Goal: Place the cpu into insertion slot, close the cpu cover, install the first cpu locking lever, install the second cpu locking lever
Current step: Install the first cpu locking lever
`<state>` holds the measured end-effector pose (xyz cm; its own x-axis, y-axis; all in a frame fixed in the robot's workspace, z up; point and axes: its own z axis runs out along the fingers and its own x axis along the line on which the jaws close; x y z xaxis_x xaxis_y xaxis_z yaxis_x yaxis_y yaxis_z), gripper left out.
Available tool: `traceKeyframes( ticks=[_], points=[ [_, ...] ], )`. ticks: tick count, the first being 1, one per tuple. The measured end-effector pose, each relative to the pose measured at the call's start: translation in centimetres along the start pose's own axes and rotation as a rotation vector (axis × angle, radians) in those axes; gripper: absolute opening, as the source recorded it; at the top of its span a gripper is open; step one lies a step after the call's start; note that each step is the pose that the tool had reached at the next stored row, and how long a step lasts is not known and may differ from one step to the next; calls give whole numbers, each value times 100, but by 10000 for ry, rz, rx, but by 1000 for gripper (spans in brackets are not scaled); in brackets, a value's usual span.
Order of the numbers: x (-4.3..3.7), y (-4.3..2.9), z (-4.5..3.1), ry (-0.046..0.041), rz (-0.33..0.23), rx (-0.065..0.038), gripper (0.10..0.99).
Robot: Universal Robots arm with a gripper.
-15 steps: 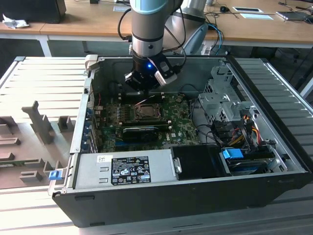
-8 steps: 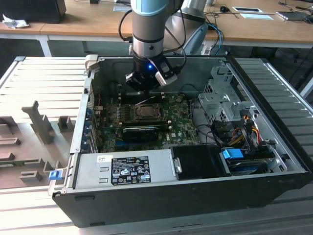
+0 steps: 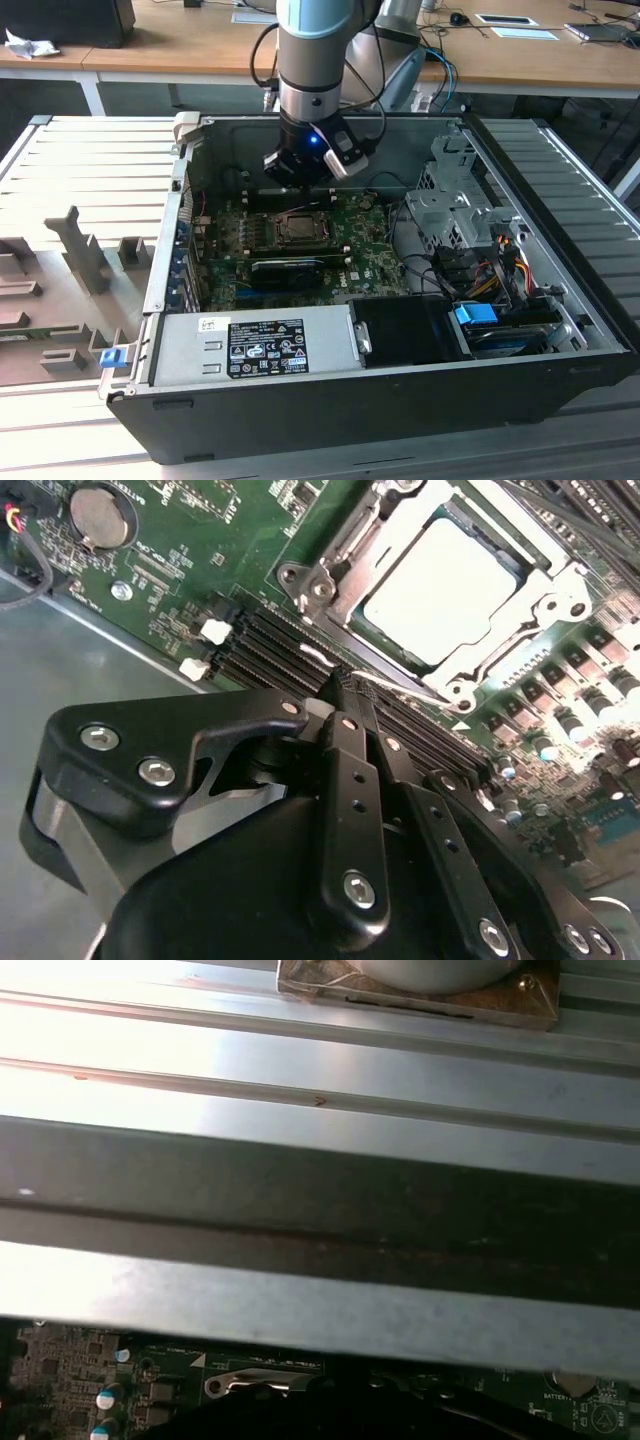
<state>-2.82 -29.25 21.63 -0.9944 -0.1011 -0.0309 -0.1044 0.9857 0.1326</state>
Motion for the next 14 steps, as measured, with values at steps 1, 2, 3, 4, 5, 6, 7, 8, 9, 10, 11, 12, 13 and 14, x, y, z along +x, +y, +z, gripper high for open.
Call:
traceKeyframes(
  ticks=[1,2,3,4,5,6,7,8,9,10,11,12,13,14],
  points=[
    [-8,-2,5,-1,14,0,106],
    [-14,-3,11,-2,15,0,106],
    [-24,-5,22,-2,14,0,106],
    [-25,-7,26,-2,14,0,106],
    [-26,-10,29,-1,14,1,106],
    [-26,-13,34,-1,15,1,106],
    [-26,-14,38,-2,15,0,106],
    [-28,-15,42,-2,14,0,106],
    [-31,-16,45,-3,13,-1,106],
    [-34,-17,49,-3,14,0,106],
    [-36,-18,53,-3,14,-1,106],
    [-38,-19,59,-2,14,0,106],
    [-40,-20,63,-3,14,0,106],
    [-45,-23,68,-2,14,0,106]
  ],
)
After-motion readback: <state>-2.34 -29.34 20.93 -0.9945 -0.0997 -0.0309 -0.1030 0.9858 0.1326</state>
